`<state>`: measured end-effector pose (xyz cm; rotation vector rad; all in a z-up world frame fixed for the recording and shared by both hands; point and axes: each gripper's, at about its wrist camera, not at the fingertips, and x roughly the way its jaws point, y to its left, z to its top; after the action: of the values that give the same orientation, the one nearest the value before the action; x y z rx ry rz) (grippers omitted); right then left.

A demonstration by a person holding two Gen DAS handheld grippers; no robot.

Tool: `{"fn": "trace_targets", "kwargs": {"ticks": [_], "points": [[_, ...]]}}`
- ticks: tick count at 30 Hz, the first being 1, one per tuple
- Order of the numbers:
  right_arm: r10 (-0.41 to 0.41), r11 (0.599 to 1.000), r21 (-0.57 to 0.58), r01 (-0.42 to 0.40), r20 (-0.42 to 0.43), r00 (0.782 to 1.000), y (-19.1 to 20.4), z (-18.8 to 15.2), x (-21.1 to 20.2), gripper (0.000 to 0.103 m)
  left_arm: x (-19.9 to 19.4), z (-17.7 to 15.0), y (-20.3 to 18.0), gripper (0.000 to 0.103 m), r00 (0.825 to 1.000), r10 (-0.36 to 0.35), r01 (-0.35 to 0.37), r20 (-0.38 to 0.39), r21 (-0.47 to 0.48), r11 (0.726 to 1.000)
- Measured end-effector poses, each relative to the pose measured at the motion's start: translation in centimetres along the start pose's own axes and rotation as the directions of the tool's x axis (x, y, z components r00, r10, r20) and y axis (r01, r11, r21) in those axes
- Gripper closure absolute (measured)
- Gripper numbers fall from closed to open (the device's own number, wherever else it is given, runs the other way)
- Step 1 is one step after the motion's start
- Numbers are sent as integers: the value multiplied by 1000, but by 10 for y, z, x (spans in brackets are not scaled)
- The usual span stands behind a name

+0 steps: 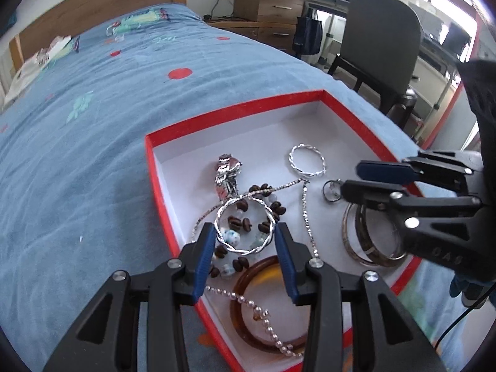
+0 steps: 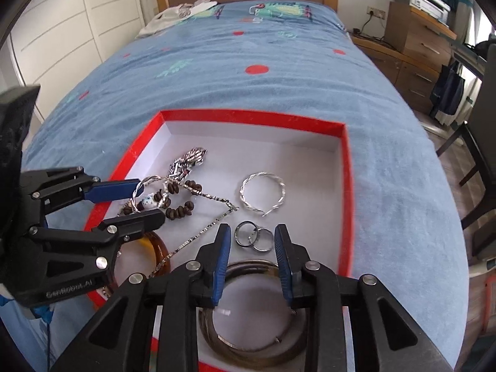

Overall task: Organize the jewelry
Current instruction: 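Open left gripper to drop the hoop while right gripper drops the ring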

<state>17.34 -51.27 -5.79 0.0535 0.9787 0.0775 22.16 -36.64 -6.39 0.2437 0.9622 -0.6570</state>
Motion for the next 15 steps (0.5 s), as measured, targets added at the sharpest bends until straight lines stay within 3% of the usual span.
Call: {"fn": "trace_targets", "kwargs": {"ticks": [7,15], "points": [[-1,999,40,-1,64,998,2,-6,-47,73,-37,-3,-3,60,999,-24,25,32,-32,999],[8,996,84,-21,153,988,30,-23,-111,50,-115,-29,-9,55,995,20,-13,98,-73,997]]}}
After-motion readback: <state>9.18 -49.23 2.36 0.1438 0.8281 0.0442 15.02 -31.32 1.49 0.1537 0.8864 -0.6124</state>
